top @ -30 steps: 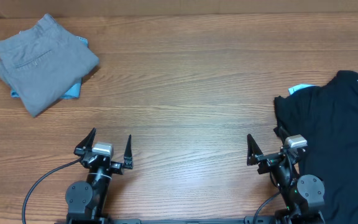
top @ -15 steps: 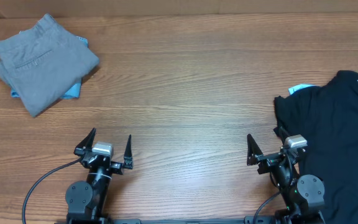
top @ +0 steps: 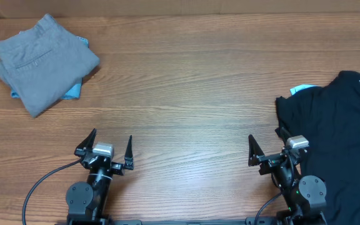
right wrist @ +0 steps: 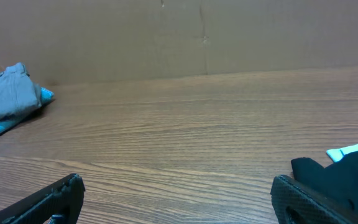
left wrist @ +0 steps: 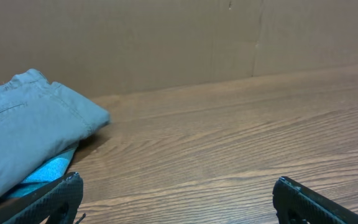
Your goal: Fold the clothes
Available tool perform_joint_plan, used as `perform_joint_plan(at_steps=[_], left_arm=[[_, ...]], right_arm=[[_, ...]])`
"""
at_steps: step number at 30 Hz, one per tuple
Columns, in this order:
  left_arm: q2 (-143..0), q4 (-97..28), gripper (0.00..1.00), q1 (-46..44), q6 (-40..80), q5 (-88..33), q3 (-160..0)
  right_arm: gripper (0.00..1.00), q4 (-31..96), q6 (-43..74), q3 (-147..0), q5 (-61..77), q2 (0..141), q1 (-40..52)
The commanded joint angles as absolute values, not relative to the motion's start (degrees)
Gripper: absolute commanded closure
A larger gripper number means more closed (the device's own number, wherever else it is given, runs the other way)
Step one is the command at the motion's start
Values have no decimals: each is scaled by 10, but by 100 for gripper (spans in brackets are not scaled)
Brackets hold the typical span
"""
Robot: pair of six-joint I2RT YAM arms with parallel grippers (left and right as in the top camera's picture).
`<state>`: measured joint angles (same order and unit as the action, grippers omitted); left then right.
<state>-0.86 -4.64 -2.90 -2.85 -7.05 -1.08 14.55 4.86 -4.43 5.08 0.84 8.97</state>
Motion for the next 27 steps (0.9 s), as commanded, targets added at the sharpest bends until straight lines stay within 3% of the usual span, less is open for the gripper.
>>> perform_joint_plan(at_steps=[1,27], left_arm=[[-3,-43,0,-28,-17,-71,-6],[-3,-43,0,-28,-17,-71,-6]], right_arm=[[0,140,47,-43,46,2,86],[0,140,44,-43,37,2,86]])
